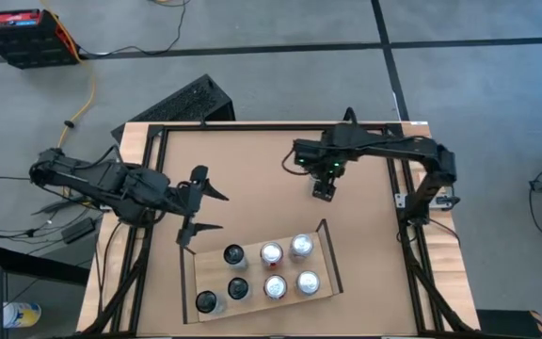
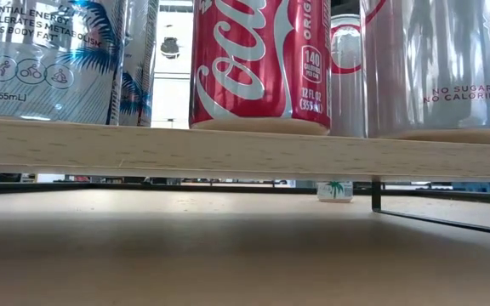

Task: Place canned beverage on shelf
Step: Put the white pink soda can aligned with the other white pink soda can on the shelf

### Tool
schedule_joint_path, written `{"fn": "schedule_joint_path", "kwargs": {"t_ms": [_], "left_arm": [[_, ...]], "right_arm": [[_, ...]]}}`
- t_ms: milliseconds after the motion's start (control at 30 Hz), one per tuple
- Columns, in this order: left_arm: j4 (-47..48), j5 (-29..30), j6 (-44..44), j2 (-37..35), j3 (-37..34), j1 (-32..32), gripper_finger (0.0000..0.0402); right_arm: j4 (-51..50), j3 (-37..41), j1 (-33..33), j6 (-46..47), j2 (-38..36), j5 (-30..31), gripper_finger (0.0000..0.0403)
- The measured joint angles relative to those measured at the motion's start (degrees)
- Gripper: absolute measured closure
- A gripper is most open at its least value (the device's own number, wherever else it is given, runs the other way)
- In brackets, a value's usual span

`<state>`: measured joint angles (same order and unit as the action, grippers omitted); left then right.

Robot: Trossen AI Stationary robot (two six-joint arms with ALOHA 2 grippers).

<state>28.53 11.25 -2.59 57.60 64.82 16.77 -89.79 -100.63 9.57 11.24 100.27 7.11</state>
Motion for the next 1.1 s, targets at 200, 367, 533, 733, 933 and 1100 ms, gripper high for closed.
{"fn": "schedule_joint_path", "kwargs": {"t_ms": [200, 367, 533, 733, 933, 1100], "left_arm": [[-0.63, -2.92, -0.61, 2.62, 0.00, -5.12, 0.0086], [-7.20, -12.94, -3.08, 6.23, 0.00, -13.28, 0.0086], [-19.63, -27.32, -1.48, 13.51, 0.00, -23.61, 0.0086], [-37.08, -37.17, -1.42, 28.11, 1.86, -31.65, 0.0086], [-40.59, -39.47, -1.88, 41.92, 12.58, -35.02, 0.0086], [-40.15, -39.24, -2.80, 51.86, 21.69, -35.31, 0.0086]], "right_arm": [[1.99, 6.35, -3.11, 8.99, -9.60, 7.79, 0.0031], [10.53, 17.93, -10.25, 16.93, -20.03, 13.52, 0.0031], [22.82, 32.38, -19.74, 27.08, -30.39, 19.47, 0.0035], [33.07, 46.79, -30.19, 36.16, -36.83, 26.96, 0.0035], [35.21, 53.39, -36.09, 41.79, -37.22, 28.50, 0.0035], [35.94, 55.95, -39.09, 42.42, -37.22, 29.21, 0.0035]]}}
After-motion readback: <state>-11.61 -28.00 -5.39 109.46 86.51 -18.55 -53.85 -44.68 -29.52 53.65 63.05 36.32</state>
